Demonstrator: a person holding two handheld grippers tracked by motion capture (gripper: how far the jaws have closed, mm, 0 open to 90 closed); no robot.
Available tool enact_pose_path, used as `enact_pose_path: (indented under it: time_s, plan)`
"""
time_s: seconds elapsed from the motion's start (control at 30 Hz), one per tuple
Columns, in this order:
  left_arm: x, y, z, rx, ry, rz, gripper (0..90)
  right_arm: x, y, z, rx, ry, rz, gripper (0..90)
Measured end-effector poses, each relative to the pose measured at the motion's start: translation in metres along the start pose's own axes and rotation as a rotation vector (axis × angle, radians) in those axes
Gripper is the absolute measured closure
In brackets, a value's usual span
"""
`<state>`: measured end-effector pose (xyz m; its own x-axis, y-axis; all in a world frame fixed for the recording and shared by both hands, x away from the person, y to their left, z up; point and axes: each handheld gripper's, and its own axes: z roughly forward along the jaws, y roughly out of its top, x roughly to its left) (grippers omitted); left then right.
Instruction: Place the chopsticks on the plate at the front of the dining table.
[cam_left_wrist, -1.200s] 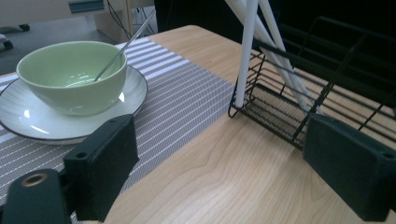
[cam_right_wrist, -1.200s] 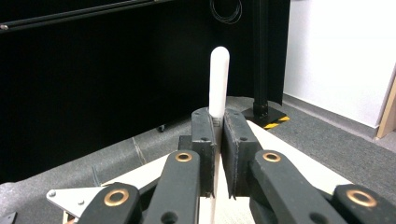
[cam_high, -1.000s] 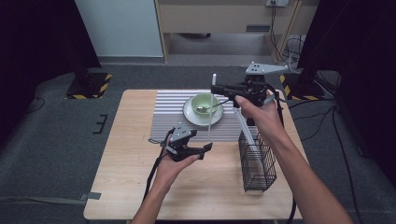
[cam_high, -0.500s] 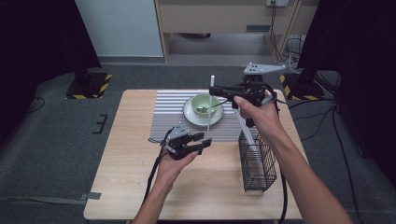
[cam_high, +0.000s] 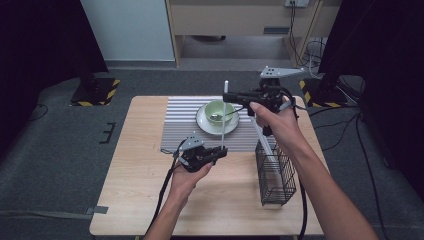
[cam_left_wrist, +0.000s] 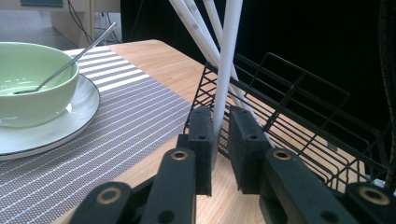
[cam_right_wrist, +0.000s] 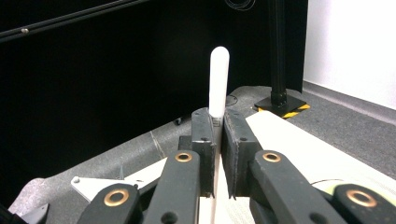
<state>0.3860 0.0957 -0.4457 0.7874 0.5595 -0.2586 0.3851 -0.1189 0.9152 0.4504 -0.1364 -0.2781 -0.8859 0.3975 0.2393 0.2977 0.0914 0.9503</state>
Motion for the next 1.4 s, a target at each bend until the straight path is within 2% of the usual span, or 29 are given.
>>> enact_pose_path:
  time_s: [0.23, 0.37, 0.47, 1.03, 1.2, 1.4]
  plan:
    - [0.000, -0.002, 0.001, 0.006, 0.004, 0.001, 80.5, -0.001, 0.000, 0.002, -0.001, 0.014, 0.018, 84.3]
    - [-0.001, -0.004, 0.001, 0.003, -0.003, 0.004, 85.0, -0.001, -0.001, 0.003, 0.004, 0.021, 0.023, 84.3]
    - [-0.004, -0.005, 0.003, 0.011, -0.003, 0.027, 85.9, -0.001, -0.001, 0.004, 0.011, 0.021, 0.022, 84.3]
    - [-0.007, -0.008, 0.003, 0.000, 0.004, 0.023, 86.4, -0.001, -0.003, 0.007, 0.020, 0.024, 0.022, 84.3]
    - [-0.006, -0.010, 0.003, -0.002, 0.030, 0.022, 86.6, -0.003, -0.004, 0.006, 0.018, 0.019, 0.025, 84.3]
    - [-0.007, -0.011, 0.004, -0.004, 0.035, 0.019, 86.6, -0.003, -0.005, 0.007, 0.020, 0.016, 0.024, 84.1]
